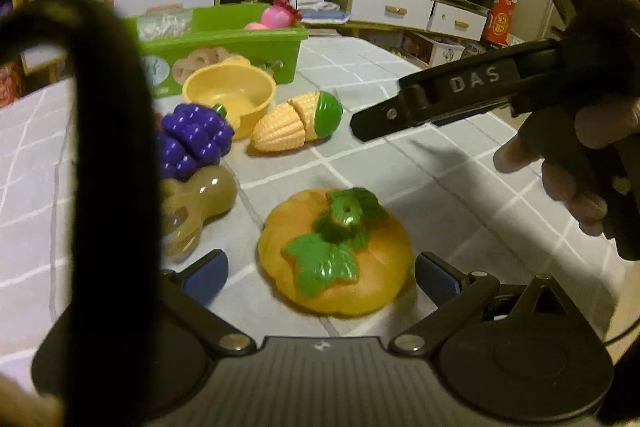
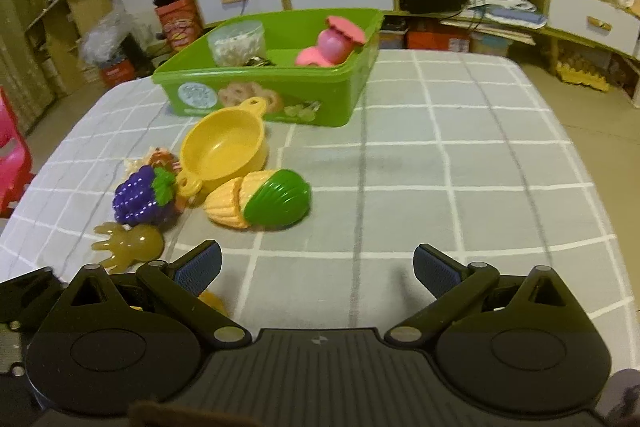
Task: Organize rigid objects
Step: 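Move both tools back toward the orange pumpkin and corn on the table, then grasp the orange pumpkin with the left tool while the right tool grasps the corn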
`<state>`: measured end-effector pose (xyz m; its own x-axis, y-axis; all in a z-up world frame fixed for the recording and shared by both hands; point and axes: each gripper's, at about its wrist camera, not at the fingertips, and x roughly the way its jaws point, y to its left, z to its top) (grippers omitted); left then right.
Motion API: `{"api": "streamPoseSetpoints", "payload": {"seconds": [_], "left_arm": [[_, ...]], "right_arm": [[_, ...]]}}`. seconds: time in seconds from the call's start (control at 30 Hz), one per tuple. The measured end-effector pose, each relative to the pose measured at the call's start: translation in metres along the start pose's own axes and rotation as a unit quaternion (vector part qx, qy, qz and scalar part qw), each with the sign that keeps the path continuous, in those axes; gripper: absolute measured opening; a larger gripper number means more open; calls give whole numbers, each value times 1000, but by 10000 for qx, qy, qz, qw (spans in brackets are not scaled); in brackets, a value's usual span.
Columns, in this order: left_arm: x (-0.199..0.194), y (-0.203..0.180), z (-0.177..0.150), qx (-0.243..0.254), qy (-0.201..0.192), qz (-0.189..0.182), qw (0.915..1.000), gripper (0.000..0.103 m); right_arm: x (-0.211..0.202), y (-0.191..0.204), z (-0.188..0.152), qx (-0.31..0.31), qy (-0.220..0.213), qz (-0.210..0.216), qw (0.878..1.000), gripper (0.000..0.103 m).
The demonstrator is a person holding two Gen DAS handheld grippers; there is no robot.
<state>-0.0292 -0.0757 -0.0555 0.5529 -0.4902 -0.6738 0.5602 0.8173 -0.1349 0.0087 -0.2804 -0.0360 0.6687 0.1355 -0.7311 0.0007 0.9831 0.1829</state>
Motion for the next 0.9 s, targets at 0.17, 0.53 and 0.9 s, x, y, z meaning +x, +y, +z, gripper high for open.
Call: {"api": "streamPoseSetpoints", "payload": {"seconds": [0.17,0.53,0.9], "left_arm": [[6,-7,1,343,-121,95,9993,82],[-6,-1,-7,711,-181,-47,9973,66],[-33,27,-22,619,-79,-133,9980,66]], "right_arm": [[9,1,-1,56,6,87,9999,101],[32,20,0,-233,185,20,9996,101],[53,50,6,-647,217,-260,9973,101]]}}
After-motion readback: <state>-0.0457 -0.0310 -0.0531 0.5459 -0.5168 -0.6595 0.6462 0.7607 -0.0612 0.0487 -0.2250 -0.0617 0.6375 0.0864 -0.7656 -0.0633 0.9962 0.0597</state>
